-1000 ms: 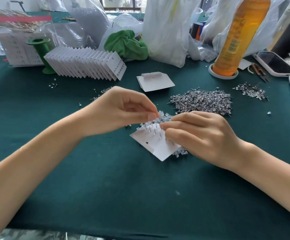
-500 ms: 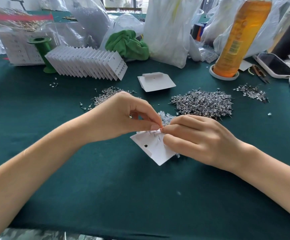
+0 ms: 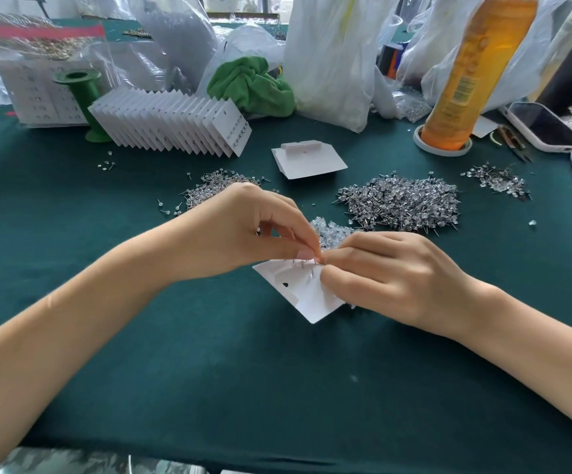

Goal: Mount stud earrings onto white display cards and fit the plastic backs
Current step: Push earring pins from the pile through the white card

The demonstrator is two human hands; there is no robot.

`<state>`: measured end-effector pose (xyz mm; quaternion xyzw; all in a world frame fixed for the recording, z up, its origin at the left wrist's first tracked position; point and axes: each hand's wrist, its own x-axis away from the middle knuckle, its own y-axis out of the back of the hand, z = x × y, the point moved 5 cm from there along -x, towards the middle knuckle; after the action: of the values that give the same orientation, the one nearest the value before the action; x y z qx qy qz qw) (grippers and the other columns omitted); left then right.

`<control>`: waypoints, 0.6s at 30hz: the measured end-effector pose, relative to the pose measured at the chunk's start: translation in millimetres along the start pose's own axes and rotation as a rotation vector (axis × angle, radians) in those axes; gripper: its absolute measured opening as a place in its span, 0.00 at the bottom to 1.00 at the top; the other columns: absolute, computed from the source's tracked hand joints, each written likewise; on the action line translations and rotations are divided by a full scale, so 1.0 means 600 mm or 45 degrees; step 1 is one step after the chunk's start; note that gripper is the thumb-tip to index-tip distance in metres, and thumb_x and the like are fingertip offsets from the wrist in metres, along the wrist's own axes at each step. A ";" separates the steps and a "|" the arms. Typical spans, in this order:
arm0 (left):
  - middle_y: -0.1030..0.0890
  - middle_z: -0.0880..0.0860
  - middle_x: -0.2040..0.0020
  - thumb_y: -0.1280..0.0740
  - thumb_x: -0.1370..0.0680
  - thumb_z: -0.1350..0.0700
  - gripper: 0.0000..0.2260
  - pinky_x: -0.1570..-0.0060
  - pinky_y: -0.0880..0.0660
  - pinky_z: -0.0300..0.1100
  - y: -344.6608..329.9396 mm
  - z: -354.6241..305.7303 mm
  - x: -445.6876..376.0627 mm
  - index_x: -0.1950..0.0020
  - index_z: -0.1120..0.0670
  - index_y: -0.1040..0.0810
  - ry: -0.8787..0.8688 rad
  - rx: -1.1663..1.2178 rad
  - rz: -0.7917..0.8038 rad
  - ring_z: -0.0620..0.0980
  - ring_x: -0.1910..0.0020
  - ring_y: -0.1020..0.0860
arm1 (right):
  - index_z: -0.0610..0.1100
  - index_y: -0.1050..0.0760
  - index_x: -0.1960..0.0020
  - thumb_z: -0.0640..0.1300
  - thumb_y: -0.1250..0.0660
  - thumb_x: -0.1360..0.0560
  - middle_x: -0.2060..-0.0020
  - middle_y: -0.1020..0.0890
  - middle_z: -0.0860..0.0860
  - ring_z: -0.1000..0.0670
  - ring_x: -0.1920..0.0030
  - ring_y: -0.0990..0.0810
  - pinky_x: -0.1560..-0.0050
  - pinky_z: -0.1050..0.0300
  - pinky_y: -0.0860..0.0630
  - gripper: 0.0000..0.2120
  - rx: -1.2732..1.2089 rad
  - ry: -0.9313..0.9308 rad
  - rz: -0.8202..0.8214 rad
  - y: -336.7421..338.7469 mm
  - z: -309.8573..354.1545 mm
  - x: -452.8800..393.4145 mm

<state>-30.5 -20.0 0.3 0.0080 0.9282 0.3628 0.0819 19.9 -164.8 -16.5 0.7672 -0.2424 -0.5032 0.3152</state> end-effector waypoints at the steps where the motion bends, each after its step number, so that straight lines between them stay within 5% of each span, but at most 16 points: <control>1: 0.18 0.46 0.59 0.29 0.28 0.54 0.05 0.60 0.26 0.42 0.000 0.000 0.000 0.55 0.51 0.15 0.003 0.001 0.000 0.43 0.62 0.23 | 0.39 0.28 0.52 0.31 0.36 0.23 0.65 0.19 0.44 0.41 0.68 0.23 0.68 0.51 0.23 0.05 0.001 -0.003 -0.005 0.000 0.000 0.000; 14: 0.16 0.47 0.59 0.28 0.29 0.56 0.05 0.57 0.23 0.48 0.000 -0.002 -0.002 0.55 0.55 0.16 0.025 0.141 -0.078 0.47 0.59 0.19 | 0.41 0.31 0.52 0.32 0.34 0.24 0.65 0.17 0.45 0.43 0.70 0.22 0.71 0.54 0.23 0.08 0.112 0.003 -0.143 0.008 0.002 -0.003; 18: 0.15 0.50 0.60 0.28 0.29 0.57 0.05 0.56 0.22 0.42 0.006 0.004 -0.003 0.56 0.56 0.16 0.092 0.234 -0.124 0.43 0.61 0.19 | 0.42 0.31 0.52 0.32 0.32 0.25 0.62 0.16 0.44 0.43 0.69 0.21 0.69 0.53 0.23 0.09 0.104 0.020 -0.150 0.009 0.001 -0.002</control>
<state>-28.6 -16.0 1.2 -0.0427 0.9592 0.2718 0.0648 18.6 -167.7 -12.1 0.7963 -0.2146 -0.5047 0.2554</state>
